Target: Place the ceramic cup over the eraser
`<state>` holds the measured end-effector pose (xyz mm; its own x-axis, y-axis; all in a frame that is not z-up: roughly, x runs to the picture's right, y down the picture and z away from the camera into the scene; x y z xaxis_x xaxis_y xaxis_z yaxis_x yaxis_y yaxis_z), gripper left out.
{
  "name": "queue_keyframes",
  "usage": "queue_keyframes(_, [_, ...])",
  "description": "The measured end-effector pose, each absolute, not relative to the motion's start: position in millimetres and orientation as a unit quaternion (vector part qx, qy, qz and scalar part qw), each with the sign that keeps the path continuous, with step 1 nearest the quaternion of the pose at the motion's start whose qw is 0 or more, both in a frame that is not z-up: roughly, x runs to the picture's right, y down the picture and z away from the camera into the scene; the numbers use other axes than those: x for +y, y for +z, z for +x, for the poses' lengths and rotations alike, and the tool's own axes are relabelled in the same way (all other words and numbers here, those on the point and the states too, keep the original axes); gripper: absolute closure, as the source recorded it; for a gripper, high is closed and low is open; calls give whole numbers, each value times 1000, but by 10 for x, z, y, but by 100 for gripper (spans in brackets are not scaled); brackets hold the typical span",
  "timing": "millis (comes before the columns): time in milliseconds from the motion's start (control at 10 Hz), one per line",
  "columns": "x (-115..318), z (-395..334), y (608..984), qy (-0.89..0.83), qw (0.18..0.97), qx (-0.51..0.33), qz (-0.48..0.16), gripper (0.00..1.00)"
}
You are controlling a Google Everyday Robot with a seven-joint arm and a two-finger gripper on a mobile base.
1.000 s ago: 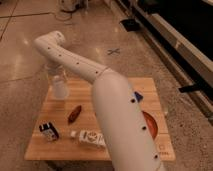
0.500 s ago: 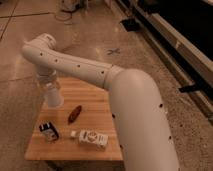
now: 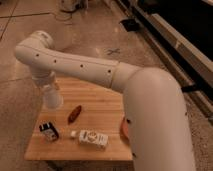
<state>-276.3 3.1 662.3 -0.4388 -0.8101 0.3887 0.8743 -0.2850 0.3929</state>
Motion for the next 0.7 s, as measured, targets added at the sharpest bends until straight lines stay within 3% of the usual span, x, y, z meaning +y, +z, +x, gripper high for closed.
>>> queue_keyframes(700, [110,-2759,6496,-801,524,-283,-54,100])
